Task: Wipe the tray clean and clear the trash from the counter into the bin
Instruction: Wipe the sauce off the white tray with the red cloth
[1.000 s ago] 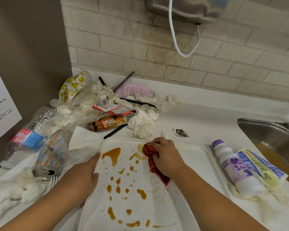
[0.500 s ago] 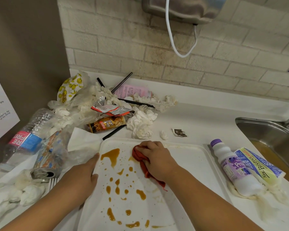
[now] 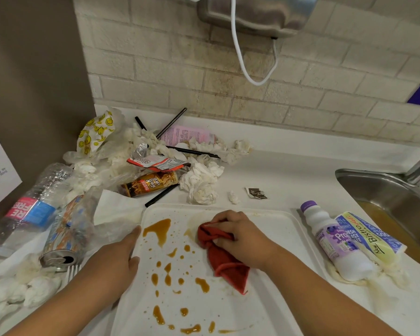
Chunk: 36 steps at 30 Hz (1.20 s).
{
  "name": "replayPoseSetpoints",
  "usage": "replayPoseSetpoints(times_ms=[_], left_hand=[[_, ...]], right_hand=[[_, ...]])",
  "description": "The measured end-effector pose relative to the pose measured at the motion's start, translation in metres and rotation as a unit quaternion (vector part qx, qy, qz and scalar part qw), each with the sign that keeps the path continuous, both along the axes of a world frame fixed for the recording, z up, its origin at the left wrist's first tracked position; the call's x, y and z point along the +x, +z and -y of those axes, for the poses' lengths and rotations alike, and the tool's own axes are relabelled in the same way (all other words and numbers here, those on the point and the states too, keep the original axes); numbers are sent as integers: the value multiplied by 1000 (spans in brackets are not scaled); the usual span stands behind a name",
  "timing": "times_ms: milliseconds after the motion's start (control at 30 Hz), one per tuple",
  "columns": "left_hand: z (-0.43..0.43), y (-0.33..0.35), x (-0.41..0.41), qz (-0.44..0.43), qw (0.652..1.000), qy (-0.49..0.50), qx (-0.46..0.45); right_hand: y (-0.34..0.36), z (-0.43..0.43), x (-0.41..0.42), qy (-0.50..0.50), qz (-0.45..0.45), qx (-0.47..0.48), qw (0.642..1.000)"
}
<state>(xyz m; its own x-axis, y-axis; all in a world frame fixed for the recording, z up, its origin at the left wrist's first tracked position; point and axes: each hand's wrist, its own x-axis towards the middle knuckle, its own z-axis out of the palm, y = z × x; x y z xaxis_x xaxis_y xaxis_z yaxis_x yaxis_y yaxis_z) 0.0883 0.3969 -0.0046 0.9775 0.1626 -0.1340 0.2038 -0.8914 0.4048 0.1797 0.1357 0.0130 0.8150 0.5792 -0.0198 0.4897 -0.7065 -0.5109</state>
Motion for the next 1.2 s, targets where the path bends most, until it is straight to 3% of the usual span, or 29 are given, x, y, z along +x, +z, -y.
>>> replayPoseSetpoints(times_ms=[133, 267, 333, 400, 467, 500, 567, 667, 900, 1067, 1133, 1200], left_hand=[[0, -1, 0, 2, 1000, -2, 0], [0, -1, 0, 3, 1000, 1, -5], [0, -2, -1, 4, 1000, 0, -4], [-1, -1, -1, 2, 1000, 0, -1], [-1, 0, -1, 0, 1000, -3, -2], [-1, 0, -1, -1, 1000, -5, -3], [-1, 0, -1, -2, 1000, -5, -6], [-1, 0, -1, -1, 1000, -1, -5], [1, 2, -1, -4, 1000, -2, 1], [0, 0, -1, -5, 1000, 0, -4], [0, 1, -1, -8, 1000, 2, -3], [0, 1, -1, -9, 1000, 4, -8]], right_hand=[[29, 27, 1, -75, 54, 70, 993], [45, 49, 1, -139, 181, -36, 973], [42, 49, -5, -110, 261, -97, 954], [32, 44, -11, -64, 217, -123, 966], [22, 44, -16, -86, 92, -65, 990], [17, 45, -18, -110, 79, -23, 991], [5, 48, -20, -163, 104, 4, 981], [-12, 42, -30, -192, 51, -7, 980], [-26, 39, -54, 9, 74, 1, 997], [-30, 44, -29, -168, 125, -28, 977], [-31, 17, -30, -158, 114, -17, 981], [-33, -5, -42, -79, 113, -14, 990]])
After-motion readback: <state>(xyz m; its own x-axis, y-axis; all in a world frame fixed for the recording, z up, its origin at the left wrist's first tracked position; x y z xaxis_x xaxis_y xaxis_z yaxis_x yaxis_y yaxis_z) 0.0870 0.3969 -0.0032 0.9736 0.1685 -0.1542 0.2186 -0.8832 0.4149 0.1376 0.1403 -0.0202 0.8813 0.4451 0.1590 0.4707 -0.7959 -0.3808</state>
